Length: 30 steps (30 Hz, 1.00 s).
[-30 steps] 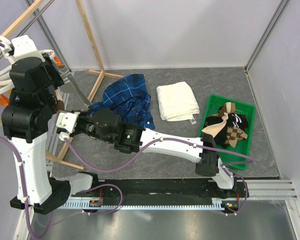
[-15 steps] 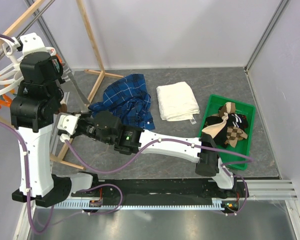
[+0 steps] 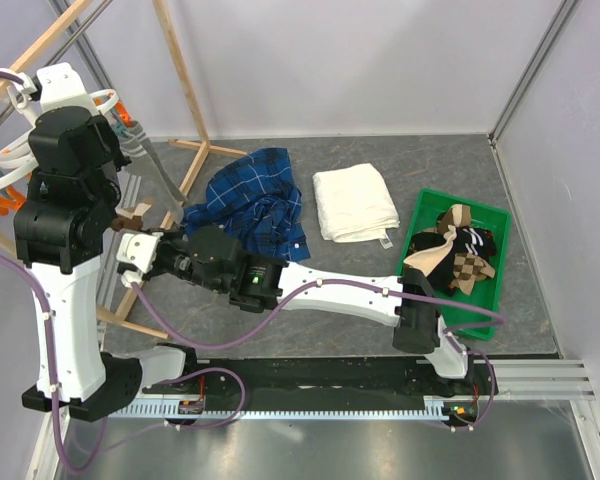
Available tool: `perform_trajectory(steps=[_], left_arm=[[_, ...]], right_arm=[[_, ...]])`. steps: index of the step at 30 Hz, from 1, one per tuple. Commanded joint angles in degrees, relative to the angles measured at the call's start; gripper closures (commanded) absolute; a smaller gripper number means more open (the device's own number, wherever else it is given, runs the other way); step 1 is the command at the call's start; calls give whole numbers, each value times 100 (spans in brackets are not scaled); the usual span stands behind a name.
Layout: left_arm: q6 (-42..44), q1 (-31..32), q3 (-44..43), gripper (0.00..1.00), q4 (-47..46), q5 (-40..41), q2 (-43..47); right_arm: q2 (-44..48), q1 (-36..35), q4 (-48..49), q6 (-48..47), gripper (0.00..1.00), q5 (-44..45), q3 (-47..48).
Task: Remove the socks clipped to the hanger
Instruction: Remove the sock from the hanger, then place the sock in the bin.
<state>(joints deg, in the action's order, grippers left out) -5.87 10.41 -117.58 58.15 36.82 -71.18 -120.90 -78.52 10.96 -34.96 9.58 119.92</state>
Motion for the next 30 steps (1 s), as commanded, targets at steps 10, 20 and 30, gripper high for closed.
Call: perform_trajectory(steps=[10, 20, 30], left_arm=[[165, -4, 1017, 80, -1183, -807, 1096], [-1, -4, 1641, 76, -1798, -1325, 1562], [-134, -4, 2169, 76, -2124, -1845, 1792]], right_arm=[[2832, 696, -804, 2018, 97, 1746, -2701], [4970, 2761, -3520, 3748, 96, 2786, -3905], [4902, 5994, -4304, 4348, 97, 1312, -4555]])
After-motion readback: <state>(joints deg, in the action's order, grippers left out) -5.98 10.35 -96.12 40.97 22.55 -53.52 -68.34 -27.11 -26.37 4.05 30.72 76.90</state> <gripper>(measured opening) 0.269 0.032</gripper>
